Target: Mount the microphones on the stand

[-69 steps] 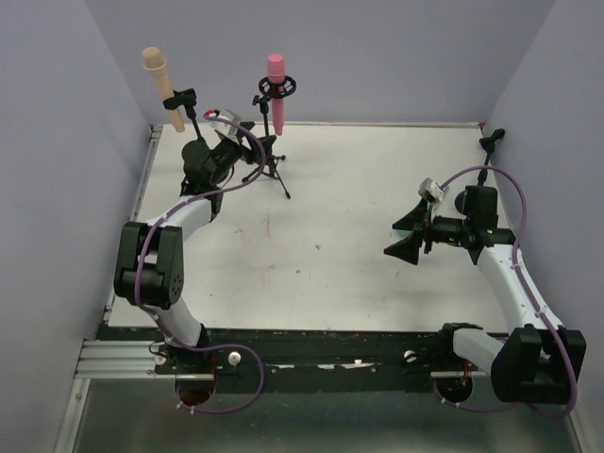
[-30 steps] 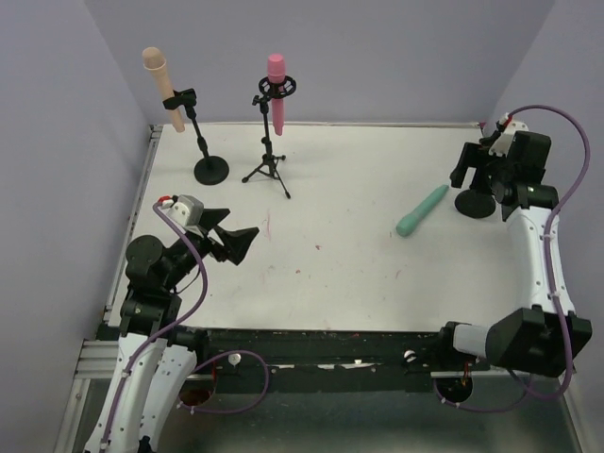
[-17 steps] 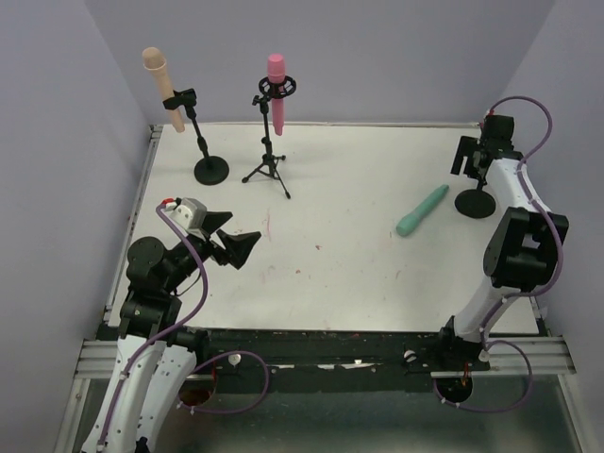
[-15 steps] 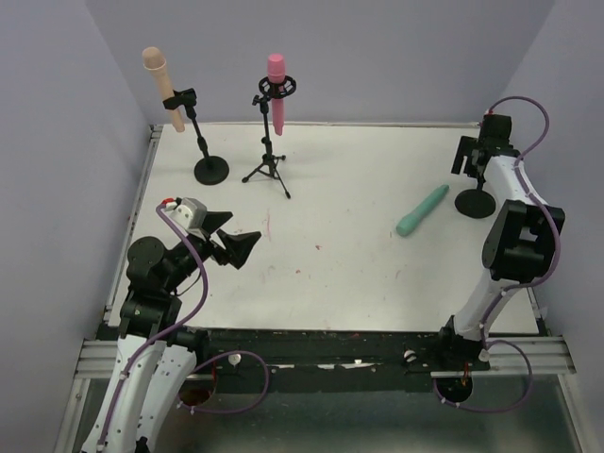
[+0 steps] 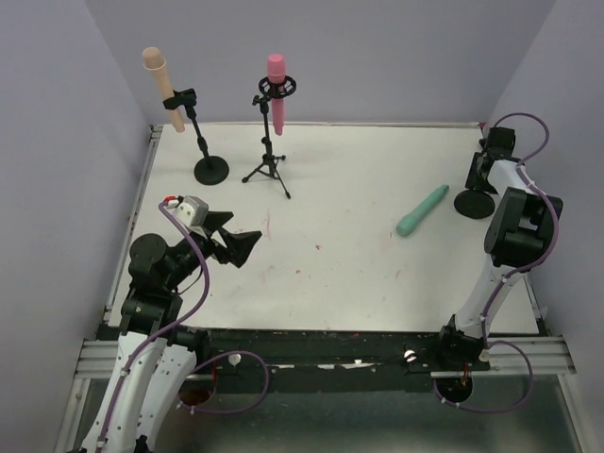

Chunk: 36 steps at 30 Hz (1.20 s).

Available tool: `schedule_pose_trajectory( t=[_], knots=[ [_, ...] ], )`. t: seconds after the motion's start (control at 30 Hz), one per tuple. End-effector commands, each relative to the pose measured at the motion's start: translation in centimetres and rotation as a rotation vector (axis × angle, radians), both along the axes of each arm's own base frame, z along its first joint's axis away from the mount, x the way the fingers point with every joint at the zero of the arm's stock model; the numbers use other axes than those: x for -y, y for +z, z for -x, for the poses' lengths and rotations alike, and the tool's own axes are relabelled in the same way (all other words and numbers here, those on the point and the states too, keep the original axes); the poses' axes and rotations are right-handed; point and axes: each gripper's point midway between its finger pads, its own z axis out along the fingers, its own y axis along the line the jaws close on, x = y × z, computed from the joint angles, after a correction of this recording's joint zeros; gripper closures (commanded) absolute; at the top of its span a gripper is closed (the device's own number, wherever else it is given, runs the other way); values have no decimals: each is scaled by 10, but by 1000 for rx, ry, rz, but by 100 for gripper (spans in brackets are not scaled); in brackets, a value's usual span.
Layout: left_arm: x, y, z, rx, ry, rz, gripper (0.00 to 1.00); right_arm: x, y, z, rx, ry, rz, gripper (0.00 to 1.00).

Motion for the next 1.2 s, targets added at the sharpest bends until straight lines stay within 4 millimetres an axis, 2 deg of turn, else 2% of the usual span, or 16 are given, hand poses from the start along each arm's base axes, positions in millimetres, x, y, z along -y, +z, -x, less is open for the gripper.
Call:
schedule_pose_trajectory(
  t=[0.0, 0.07, 0.1, 0.17, 0.23, 0.37, 0.47, 0.67, 0.73, 0.83, 0.9, 1.07, 1.17],
  knots=[
    [-1, -2, -2, -4, 10, -6, 2, -19, -25, 11, -46, 57, -83, 49],
    [-2, -2, -2, -5, 13, -5, 2, -23, -19, 8, -22, 78, -96, 62],
    [-2, -2, -3, -6, 16, -5, 2, -24, -17, 9, -13, 81, -99, 64],
    [-2, -1, -3, -3, 16, -5, 2, -28, -9, 5, 17, 95, -109, 78],
    [-2, -2, -3, -5, 13, -5, 2, -30, 1, 2, 52, 107, -111, 85],
    [0, -1, -1, -1, -1, -3, 2, -38, 25, -2, 128, 148, -124, 90],
    [1, -1, -1, -3, -10, 1, 2, -46, 52, -2, 205, 185, -129, 92],
    [4, -2, -1, -12, -30, 5, 2, -74, 96, 4, 338, 305, -183, 95],
    [6, -1, 0, -10, -43, 9, 2, -92, 110, 10, 380, 385, -220, 97],
    [11, 1, 3, -13, -78, 22, 2, -126, 136, 25, 451, 557, -290, 99],
    [16, 4, 4, -27, -103, 53, 1, -158, 150, 42, 488, 723, -355, 99],
    [38, 11, 9, -78, -259, 167, 2, -232, 189, 102, 584, 1116, -576, 99],
    [55, 24, 21, -90, -396, 288, 2, -258, 208, 139, 635, 1273, -684, 99]
  ],
)
